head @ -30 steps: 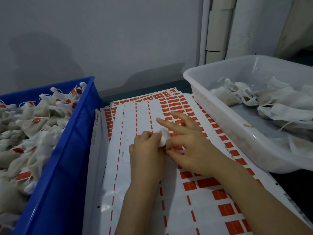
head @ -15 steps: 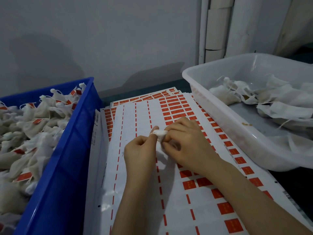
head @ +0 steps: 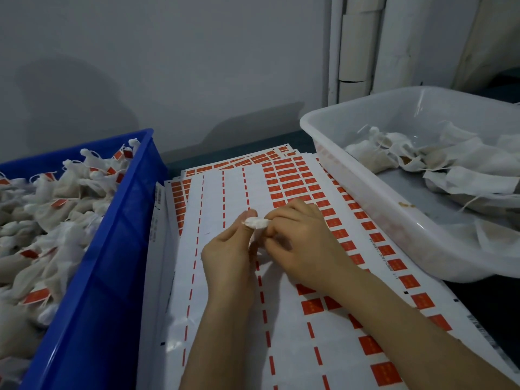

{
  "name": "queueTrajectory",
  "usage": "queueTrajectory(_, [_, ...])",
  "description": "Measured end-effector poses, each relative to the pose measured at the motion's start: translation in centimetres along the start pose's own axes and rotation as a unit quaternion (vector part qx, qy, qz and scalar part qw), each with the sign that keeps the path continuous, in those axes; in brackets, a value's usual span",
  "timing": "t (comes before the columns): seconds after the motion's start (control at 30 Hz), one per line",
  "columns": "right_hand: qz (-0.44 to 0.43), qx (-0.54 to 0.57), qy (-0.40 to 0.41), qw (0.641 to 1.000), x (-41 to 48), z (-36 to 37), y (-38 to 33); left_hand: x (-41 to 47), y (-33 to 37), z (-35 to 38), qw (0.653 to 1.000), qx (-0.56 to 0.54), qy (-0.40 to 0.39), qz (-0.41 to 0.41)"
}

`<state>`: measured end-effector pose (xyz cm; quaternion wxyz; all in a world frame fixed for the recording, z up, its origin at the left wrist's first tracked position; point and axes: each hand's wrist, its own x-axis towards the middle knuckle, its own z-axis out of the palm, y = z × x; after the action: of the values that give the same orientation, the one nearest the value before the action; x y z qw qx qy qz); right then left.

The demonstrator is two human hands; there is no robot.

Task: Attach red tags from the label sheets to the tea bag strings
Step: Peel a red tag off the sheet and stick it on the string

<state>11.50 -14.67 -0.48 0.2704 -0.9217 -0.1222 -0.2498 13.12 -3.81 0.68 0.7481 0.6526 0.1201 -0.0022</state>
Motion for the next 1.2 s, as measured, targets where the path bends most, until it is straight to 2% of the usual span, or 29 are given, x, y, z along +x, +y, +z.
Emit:
queueTrajectory(0.17, [0.052,0.12,0.014,0.991,0.1,-0.3,-0.4,-0.2,-0.1,0.1,0.998,-0.007,-0.041,0.039])
queueTrajectory(0.27, [0.103,0.205,0.033,0.973,0.2,-0.8,-0.5,0.0,-0.2,0.1,0.998,0.017,-0.031,0.053])
queueTrajectory(0.4, [0.126,0.275,0.061,0.951,0.2,-1.5,-0.5,0.2,-0.1,-0.2,0.997,0.043,-0.02,0.063])
queueTrajectory(0.67, [0.133,0.282,0.078,0.947,0.4,-1.7,-0.1,-0.1,0.2,-0.3,0.994,0.07,-0.059,0.058])
queueTrajectory(1.0, [0.146,0.284,0.069,0.945,0.4,-1.7,0.1,0.3,-0.2,-0.4,0.975,0.149,-0.126,0.105])
queueTrajectory(1.13, [0.152,0.286,0.077,0.943,0.4,-1.9,0.2,0.4,-0.3,-0.5,0.974,0.131,-0.157,0.099])
queueTrajectory(1.2, [0.153,0.29,0.082,0.941,0.4,-1.9,0.2,0.4,-0.4,-0.4,0.978,0.119,-0.147,0.092])
